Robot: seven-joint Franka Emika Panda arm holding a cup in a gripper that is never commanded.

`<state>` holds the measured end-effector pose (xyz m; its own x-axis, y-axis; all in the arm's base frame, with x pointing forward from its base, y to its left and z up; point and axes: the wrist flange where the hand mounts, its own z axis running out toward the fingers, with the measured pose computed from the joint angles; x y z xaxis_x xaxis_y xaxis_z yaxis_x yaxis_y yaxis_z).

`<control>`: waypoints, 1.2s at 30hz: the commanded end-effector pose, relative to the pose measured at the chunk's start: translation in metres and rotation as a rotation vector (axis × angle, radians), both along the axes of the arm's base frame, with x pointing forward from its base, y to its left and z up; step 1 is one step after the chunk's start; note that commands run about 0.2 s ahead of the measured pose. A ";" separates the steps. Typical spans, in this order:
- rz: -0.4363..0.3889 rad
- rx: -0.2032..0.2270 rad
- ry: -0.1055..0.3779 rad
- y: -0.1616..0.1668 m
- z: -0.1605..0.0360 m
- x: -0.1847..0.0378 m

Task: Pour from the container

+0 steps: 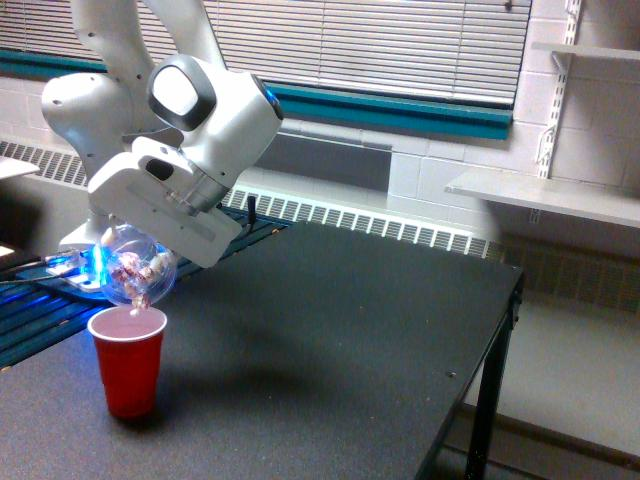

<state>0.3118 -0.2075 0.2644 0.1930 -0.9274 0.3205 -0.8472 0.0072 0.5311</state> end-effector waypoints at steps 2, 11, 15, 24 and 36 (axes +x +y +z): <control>0.025 0.005 0.026 0.004 -0.004 0.008; 0.026 0.010 0.038 0.003 -0.009 0.007; 0.019 0.006 0.039 0.001 -0.010 0.005; 0.006 0.000 0.041 -0.001 -0.008 -0.001; 0.002 -0.006 0.049 -0.001 -0.004 -0.005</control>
<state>0.3094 -0.2075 0.2573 0.2126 -0.9265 0.3104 -0.8229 0.0015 0.5682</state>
